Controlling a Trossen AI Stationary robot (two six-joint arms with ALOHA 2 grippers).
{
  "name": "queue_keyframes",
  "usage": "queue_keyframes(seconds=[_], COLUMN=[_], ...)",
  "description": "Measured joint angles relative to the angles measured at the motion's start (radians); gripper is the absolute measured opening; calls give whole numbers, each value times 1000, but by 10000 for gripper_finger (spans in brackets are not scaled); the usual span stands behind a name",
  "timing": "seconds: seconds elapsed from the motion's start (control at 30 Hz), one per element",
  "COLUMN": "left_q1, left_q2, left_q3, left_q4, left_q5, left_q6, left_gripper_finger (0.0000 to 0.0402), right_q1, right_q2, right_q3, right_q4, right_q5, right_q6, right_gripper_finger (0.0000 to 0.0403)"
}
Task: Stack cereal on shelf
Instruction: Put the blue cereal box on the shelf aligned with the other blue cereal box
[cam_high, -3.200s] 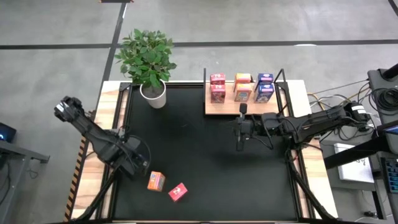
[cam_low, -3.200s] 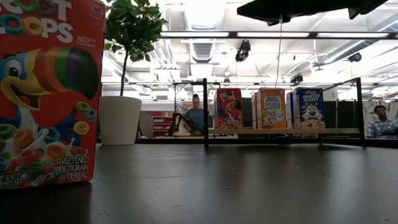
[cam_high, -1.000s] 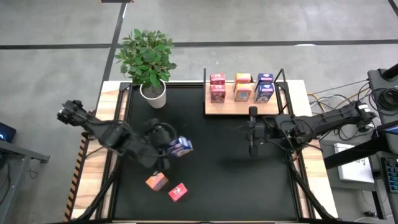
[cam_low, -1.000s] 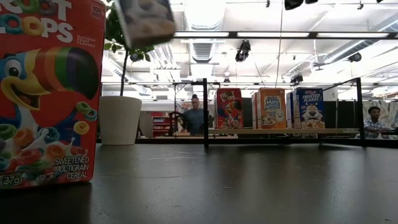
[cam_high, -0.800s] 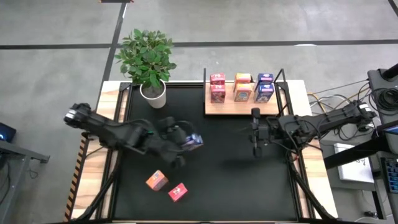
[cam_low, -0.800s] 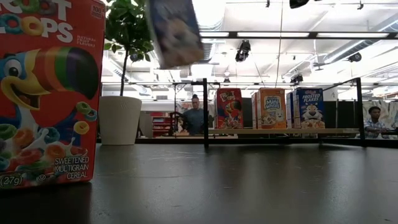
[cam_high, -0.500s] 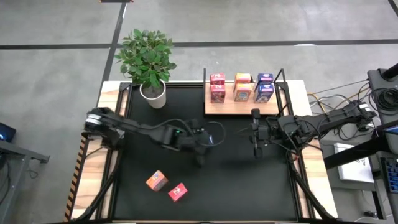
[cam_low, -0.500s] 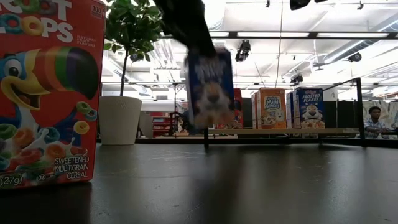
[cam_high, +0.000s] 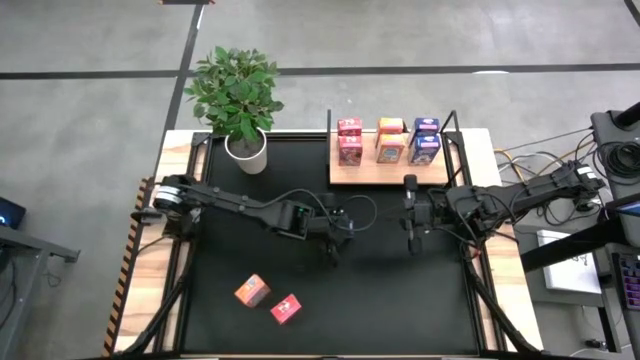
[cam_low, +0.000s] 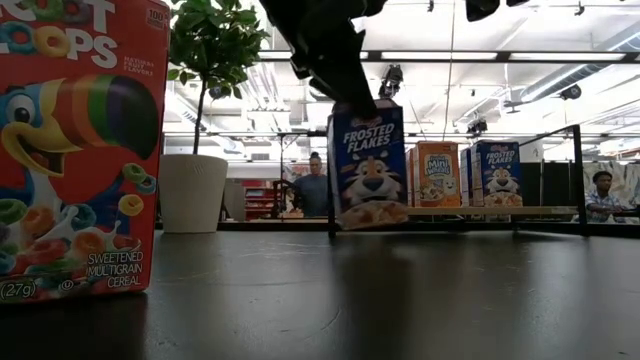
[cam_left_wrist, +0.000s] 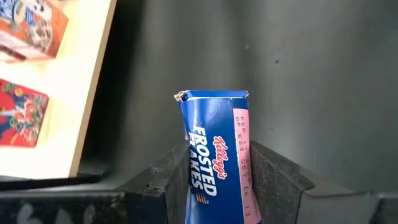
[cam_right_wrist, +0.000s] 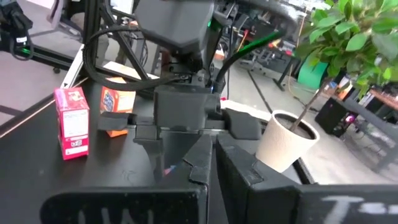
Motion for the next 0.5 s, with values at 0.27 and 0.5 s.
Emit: queue_keyframes(seconds=[0.27, 0.5], left_q1=[12, 23], left_q2=[0, 0], left_q3=[-5, -7], left_q4=[27, 30], left_q5=[0, 0], left_q6=[49, 67], left_gripper_finger=[156, 205], right_q1=[0, 0], right_q2=[12, 30], right_q3=[0, 0], right_q4=[-13, -34], right_q5=[0, 8], right_q6=[90, 135], right_gripper_finger=[12, 12])
